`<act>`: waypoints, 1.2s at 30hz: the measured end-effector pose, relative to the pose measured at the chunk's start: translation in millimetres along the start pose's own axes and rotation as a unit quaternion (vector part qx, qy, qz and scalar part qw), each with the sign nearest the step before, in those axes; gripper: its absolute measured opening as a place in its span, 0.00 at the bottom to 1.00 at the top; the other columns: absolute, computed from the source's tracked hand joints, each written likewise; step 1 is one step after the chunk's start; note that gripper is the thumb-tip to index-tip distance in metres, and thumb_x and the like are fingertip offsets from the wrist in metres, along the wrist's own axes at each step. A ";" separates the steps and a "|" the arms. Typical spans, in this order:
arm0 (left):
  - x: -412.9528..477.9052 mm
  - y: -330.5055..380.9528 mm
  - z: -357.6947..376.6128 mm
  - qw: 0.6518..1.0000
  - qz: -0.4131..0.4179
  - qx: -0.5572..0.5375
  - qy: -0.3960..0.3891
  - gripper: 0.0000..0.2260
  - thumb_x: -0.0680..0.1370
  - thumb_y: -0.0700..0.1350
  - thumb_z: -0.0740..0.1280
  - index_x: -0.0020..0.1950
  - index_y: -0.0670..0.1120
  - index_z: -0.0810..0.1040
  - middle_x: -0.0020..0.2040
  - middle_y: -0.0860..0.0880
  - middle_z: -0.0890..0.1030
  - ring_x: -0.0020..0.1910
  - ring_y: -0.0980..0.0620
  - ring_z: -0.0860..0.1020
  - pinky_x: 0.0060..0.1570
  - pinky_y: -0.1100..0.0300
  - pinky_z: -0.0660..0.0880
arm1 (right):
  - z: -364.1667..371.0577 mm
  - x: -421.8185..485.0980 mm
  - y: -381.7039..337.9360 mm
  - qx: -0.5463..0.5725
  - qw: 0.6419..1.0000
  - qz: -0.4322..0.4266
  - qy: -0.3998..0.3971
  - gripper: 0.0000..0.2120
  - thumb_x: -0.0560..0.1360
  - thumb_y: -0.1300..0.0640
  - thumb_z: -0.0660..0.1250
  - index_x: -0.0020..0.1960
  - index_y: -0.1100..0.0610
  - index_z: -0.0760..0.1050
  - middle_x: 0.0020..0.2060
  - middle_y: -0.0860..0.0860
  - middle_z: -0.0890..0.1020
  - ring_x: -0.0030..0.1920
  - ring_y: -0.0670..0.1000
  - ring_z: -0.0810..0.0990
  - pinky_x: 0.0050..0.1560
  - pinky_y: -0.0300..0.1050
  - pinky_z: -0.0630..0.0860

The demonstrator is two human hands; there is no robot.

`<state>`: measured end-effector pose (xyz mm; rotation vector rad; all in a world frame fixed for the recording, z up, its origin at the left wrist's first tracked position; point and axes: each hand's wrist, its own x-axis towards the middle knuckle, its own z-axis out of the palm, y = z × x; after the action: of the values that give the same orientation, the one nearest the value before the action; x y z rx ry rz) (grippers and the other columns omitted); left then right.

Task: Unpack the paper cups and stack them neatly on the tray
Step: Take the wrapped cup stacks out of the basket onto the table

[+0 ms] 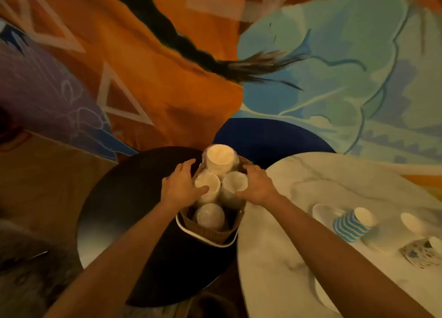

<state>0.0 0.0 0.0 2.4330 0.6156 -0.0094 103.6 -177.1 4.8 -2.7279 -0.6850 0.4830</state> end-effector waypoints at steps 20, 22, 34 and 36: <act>10.2 -29.1 32.3 0.999 -0.018 -0.041 0.009 0.24 0.77 0.39 0.65 0.72 0.48 0.65 0.58 0.45 0.79 0.57 0.45 0.77 0.56 0.50 0.74 | 32.3 27.1 0.7 0.006 1.000 0.018 0.000 0.39 0.65 0.45 0.75 0.69 0.56 0.62 0.66 0.54 0.66 0.68 0.54 0.64 0.72 0.56 0.57; 10.2 -28.7 31.3 0.999 -0.009 -0.044 0.019 0.27 0.75 0.39 0.67 0.73 0.48 0.64 0.61 0.44 0.77 0.60 0.44 0.75 0.59 0.49 0.73 | 26.1 23.2 -0.7 0.037 0.999 0.012 0.015 0.40 0.63 0.46 0.76 0.68 0.57 0.62 0.66 0.54 0.65 0.68 0.54 0.65 0.70 0.55 0.61; -3.3 41.3 42.1 0.985 0.128 -0.115 0.005 0.49 0.62 0.52 0.79 0.75 0.48 0.54 0.70 0.47 0.68 0.68 0.48 0.68 0.63 0.54 0.69 | -27.4 -11.8 -16.5 0.144 0.986 -0.046 0.076 0.39 0.60 0.52 0.78 0.66 0.54 0.64 0.59 0.51 0.67 0.54 0.48 0.69 0.52 0.42 0.70; -6.6 48.7 46.7 0.980 0.132 -0.150 0.020 0.48 0.63 0.49 0.79 0.75 0.48 0.54 0.68 0.49 0.69 0.66 0.51 0.69 0.59 0.62 0.66 | -34.1 -17.6 -17.0 0.156 0.982 -0.054 0.089 0.38 0.59 0.51 0.78 0.65 0.54 0.65 0.58 0.51 0.68 0.51 0.45 0.67 0.48 0.38 0.68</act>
<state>21.6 -63.6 -8.9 2.2035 0.2812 0.2260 95.3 -177.9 46.0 -2.3914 -0.6463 0.2892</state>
